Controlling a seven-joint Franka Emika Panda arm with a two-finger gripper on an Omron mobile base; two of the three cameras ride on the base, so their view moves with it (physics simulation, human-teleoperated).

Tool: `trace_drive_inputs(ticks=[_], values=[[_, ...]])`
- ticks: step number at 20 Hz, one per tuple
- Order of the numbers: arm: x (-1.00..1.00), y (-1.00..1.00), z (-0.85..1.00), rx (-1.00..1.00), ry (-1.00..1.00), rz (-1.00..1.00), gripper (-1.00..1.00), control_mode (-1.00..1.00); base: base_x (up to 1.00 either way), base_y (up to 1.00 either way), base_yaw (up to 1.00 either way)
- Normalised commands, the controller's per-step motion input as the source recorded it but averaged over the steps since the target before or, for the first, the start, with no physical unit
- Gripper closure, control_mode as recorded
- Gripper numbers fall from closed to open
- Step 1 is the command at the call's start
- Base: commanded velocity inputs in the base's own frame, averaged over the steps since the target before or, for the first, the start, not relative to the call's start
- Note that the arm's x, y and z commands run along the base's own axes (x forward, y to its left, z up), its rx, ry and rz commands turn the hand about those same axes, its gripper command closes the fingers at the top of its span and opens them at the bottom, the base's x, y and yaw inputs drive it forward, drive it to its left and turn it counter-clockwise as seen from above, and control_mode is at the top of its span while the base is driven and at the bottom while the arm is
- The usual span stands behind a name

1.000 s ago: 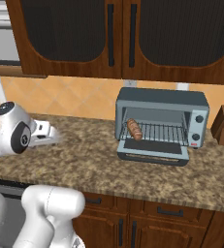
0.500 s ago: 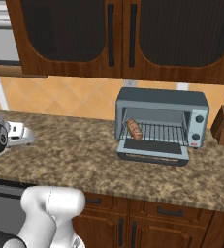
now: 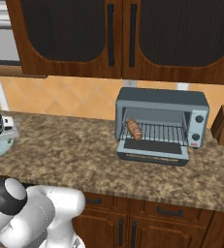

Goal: Pick up the kebab skewer and baguette bread, and place them inside the toaster oven. Close the toaster oven door and start by setting the timer.

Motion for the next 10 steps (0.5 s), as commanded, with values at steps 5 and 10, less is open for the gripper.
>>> trace_drive_inputs(ticks=[5, 10], values=[[0.25, 0.96, -0.13, 0.00, 0.07, 0.21, -1.00, -1.00, 0.00, 0.00, 0.00], [0.01, 0.63, -0.23, -0.06, 0.10, 0.06, -1.00, -1.00, 0.00, 0.00, 0.00]])
